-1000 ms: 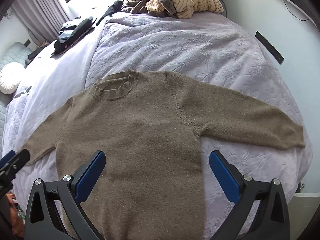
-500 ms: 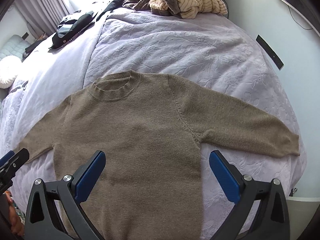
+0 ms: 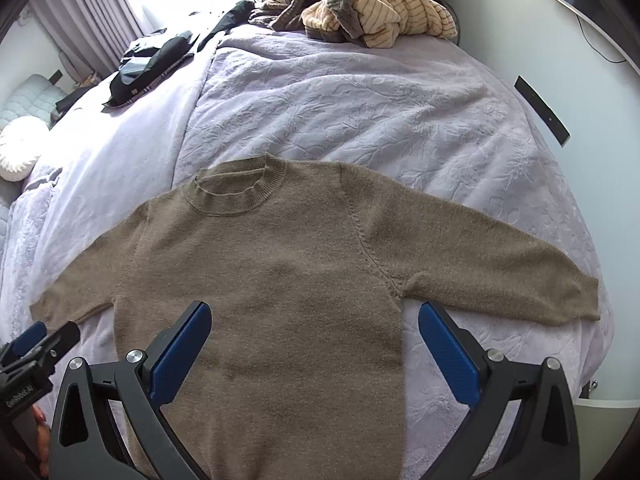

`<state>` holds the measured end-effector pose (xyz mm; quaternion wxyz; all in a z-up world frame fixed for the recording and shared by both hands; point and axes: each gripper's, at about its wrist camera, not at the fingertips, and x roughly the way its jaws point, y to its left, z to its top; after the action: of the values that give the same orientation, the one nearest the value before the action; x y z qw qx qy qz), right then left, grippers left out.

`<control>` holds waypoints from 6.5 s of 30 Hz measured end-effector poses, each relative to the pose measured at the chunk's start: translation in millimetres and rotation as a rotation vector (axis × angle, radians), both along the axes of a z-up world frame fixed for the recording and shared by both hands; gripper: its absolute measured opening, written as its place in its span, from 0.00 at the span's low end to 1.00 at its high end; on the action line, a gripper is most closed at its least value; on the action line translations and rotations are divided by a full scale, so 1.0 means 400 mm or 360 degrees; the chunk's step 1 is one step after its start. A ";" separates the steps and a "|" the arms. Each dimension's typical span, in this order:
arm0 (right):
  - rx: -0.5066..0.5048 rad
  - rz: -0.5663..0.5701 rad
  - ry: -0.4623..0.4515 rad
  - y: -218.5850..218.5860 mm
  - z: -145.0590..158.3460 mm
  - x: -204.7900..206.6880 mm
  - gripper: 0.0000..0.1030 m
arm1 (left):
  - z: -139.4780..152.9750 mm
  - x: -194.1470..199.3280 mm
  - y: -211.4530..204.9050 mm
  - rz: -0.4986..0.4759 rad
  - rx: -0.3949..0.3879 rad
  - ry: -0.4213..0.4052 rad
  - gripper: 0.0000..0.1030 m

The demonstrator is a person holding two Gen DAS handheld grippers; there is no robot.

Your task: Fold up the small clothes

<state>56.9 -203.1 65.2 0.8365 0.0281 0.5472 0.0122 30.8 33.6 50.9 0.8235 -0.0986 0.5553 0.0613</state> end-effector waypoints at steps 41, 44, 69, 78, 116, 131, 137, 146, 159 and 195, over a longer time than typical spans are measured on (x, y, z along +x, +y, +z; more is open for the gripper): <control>0.0134 -0.0053 -0.0026 -0.031 -0.242 -0.074 1.00 | -0.261 -0.059 0.046 -0.0061 0.0019 -0.0130 1.00; 0.0131 -0.0071 -0.0030 -0.046 -0.238 -0.082 1.00 | -0.273 -0.039 0.048 -0.0070 0.0051 -0.0098 1.00; 0.0048 0.0070 -0.0073 0.037 -0.250 -0.079 1.00 | -0.327 -0.058 0.201 0.0151 -0.0031 -0.0088 1.00; 0.0051 0.0278 -0.0049 0.194 -0.260 -0.102 1.00 | -0.379 -0.125 0.522 0.0572 -0.0057 -0.0170 1.00; 0.0383 0.0353 -0.0054 0.151 -0.267 -0.141 1.00 | -0.051 0.159 0.213 -0.0130 -0.0403 -0.0876 0.06; 0.0361 -0.0027 0.0014 -0.144 -0.357 -0.091 1.00 | -0.335 0.239 -0.218 -0.0521 -0.0181 -0.0249 0.46; 0.0103 0.0180 -0.0060 -0.048 -0.334 -0.044 1.00 | -0.232 0.135 -0.070 -0.0454 -0.0107 -0.0485 0.80; -0.0762 0.1051 -0.0499 0.423 -0.329 -0.008 1.00 | -0.301 0.076 0.305 0.0157 -0.0012 -0.0343 0.80; 0.0020 0.0289 -0.0238 0.134 -0.330 0.165 0.11 | -0.410 0.066 0.352 0.0218 -0.0047 -0.0250 0.83; 0.0405 -0.0137 0.0041 -0.168 -0.358 -0.048 0.57 | -0.332 -0.005 0.220 -0.0064 0.0022 -0.0046 0.83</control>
<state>37.9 -270.5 -78.0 0.8188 0.1575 0.5502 0.0451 28.7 121.6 -81.8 0.8332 -0.0827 0.5448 0.0470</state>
